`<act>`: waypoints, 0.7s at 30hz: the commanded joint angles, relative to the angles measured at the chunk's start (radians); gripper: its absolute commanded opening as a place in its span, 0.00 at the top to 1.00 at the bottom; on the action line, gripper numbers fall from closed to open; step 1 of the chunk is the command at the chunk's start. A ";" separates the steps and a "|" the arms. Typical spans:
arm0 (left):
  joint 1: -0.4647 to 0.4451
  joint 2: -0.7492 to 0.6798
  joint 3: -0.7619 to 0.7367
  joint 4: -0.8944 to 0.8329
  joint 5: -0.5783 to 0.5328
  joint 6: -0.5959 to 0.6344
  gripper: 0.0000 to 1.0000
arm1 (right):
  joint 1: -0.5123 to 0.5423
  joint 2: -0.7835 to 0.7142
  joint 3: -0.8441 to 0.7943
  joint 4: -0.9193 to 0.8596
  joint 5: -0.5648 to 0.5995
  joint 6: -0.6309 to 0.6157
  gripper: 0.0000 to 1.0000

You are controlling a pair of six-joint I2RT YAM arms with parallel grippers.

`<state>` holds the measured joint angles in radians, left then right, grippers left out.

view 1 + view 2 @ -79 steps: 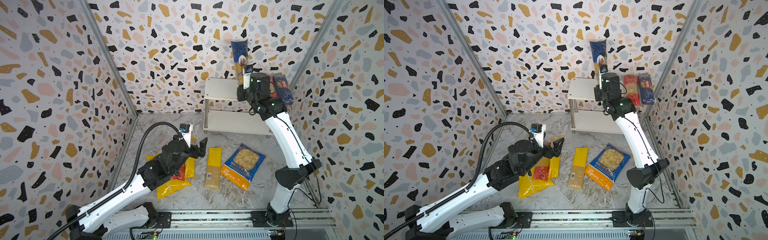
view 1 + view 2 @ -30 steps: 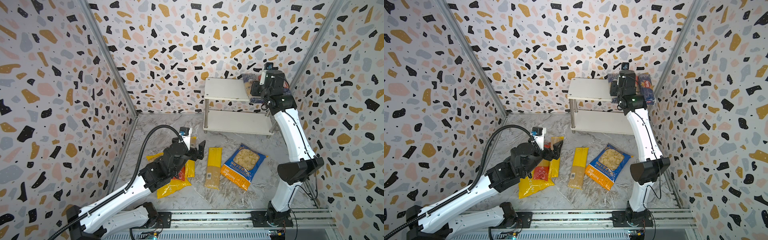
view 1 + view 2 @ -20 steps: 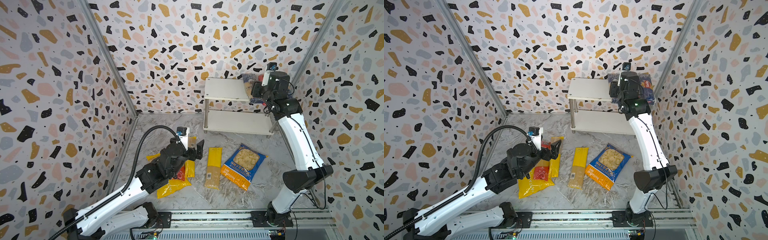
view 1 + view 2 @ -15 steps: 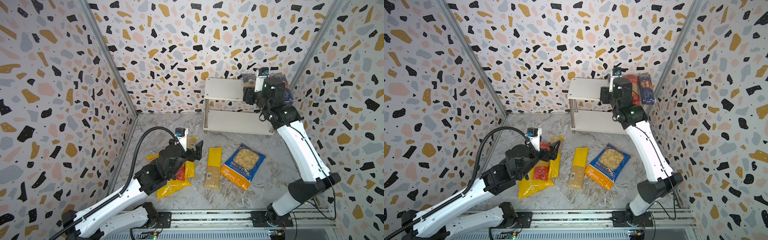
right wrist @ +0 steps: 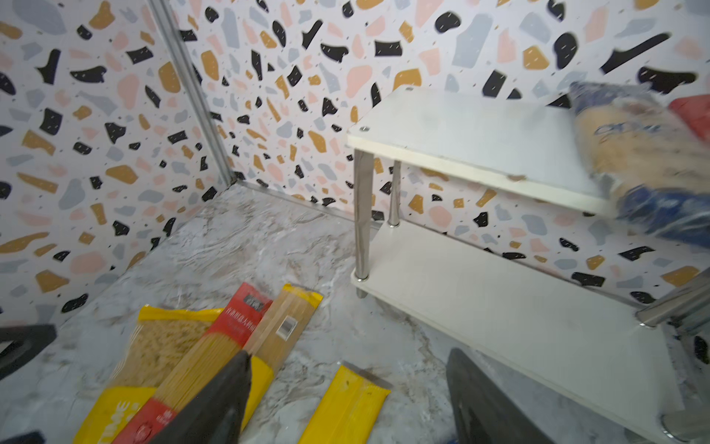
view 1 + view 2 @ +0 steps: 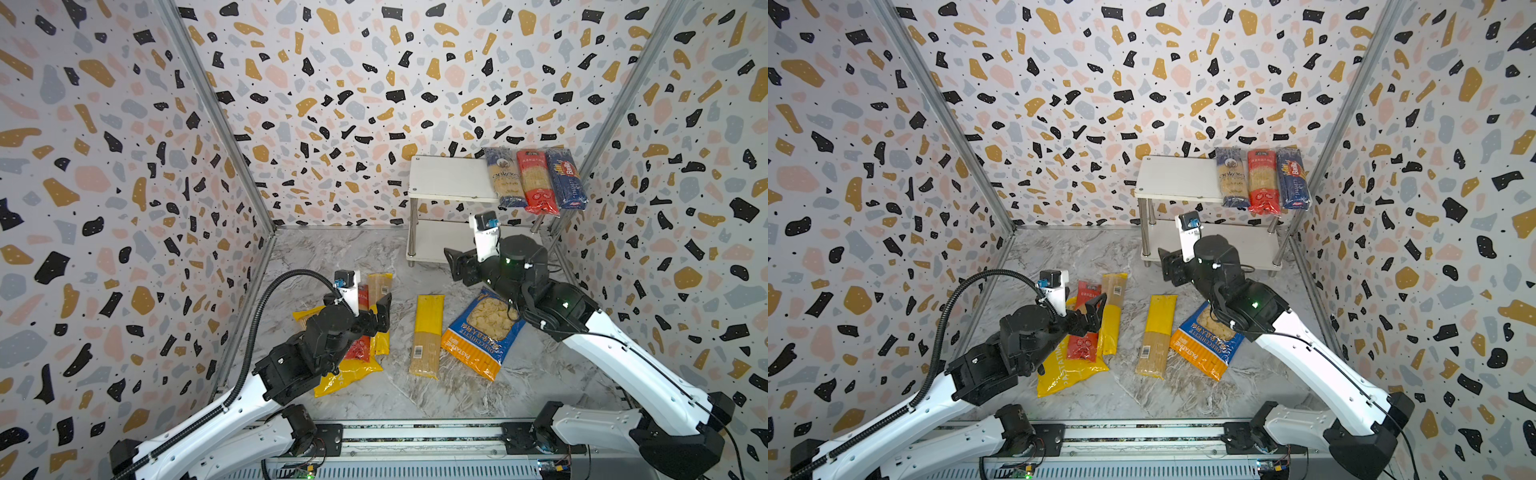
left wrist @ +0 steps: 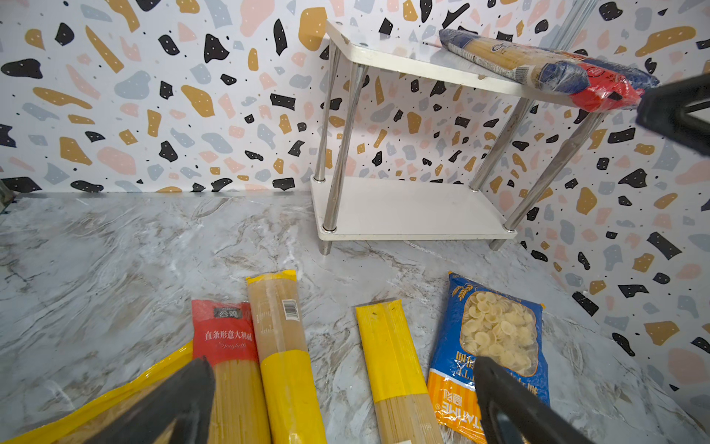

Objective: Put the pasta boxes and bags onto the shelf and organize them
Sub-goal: 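Move the right gripper down to the yellow-banded spaghetti pack on the table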

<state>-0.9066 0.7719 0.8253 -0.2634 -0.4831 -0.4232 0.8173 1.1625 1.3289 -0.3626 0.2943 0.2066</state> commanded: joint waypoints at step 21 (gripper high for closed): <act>-0.005 -0.012 -0.233 0.140 0.041 -0.083 0.00 | 0.275 -0.077 -0.640 0.049 0.074 0.655 0.11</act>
<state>-0.9062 0.7654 0.5964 -0.1883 -0.4503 -0.4934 1.0782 1.0477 0.7067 -0.3634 0.3492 0.7361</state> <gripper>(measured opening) 0.995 0.886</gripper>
